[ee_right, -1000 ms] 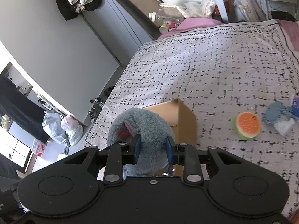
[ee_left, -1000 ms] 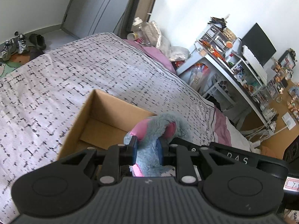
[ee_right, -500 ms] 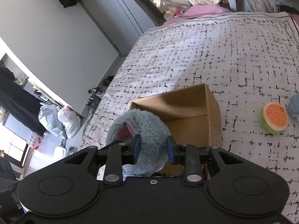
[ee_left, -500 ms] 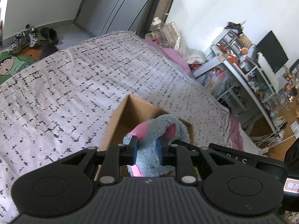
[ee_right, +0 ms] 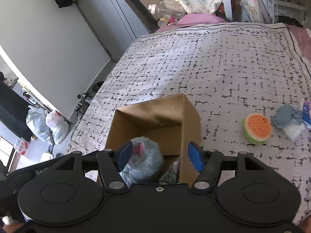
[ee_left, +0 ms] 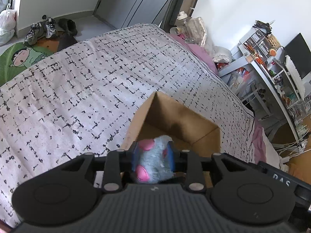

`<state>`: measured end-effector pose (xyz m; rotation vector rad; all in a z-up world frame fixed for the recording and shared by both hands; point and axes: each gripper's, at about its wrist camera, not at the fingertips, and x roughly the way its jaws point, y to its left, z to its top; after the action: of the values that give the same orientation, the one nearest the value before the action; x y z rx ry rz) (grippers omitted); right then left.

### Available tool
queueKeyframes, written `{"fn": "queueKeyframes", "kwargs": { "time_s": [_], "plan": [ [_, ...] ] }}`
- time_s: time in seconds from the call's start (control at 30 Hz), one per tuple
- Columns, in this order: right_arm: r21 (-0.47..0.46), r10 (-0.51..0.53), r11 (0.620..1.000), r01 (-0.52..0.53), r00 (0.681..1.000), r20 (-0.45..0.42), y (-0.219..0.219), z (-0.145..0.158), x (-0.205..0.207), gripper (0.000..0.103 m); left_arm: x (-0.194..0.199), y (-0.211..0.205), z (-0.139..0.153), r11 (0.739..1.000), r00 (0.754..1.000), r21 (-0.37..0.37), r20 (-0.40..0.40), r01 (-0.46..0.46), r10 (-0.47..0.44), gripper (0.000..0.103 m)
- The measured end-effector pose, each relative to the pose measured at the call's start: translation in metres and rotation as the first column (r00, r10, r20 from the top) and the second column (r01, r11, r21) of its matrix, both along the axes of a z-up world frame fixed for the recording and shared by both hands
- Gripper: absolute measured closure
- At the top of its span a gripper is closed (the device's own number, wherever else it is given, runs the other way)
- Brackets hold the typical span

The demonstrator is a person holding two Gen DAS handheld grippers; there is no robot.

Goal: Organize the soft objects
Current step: 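Carry the plush toy with both grippers over the cardboard box, then open both grippers to drop the plush toy into the box, then move the left gripper toward the burger toy while the right gripper approaches the blue cloth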

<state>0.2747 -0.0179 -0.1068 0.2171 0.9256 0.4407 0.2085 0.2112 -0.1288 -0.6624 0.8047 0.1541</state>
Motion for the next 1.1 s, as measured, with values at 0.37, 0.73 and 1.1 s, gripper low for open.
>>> {"fn": "queueKeyframes", "kwargs": {
  "time_s": [0.37, 0.73, 1.1],
  "plan": [
    [-0.014, -0.047, 0.999, 0.048, 0.999, 0.02, -0.056, 0.004, -0.012, 0.021, -0.004, -0.033, 0.017, 0.999, 1.0, 0.046, -0.002, 0.011, -0.011, 0.045],
    [-0.011, -0.146, 0.989, 0.146, 0.989, 0.019, -0.11, 0.007, -0.018, 0.006, -0.002, -0.072, 0.03, 0.995, 0.999, 0.089, 0.001, 0.052, -0.052, 0.035],
    [0.015, -0.221, 0.975, 0.221, 0.975, 0.03, -0.162, 0.015, -0.013, 0.005, 0.01, -0.11, 0.041, 0.986, 0.994, 0.126, 0.0, 0.109, -0.11, 0.032]
  ]
}}
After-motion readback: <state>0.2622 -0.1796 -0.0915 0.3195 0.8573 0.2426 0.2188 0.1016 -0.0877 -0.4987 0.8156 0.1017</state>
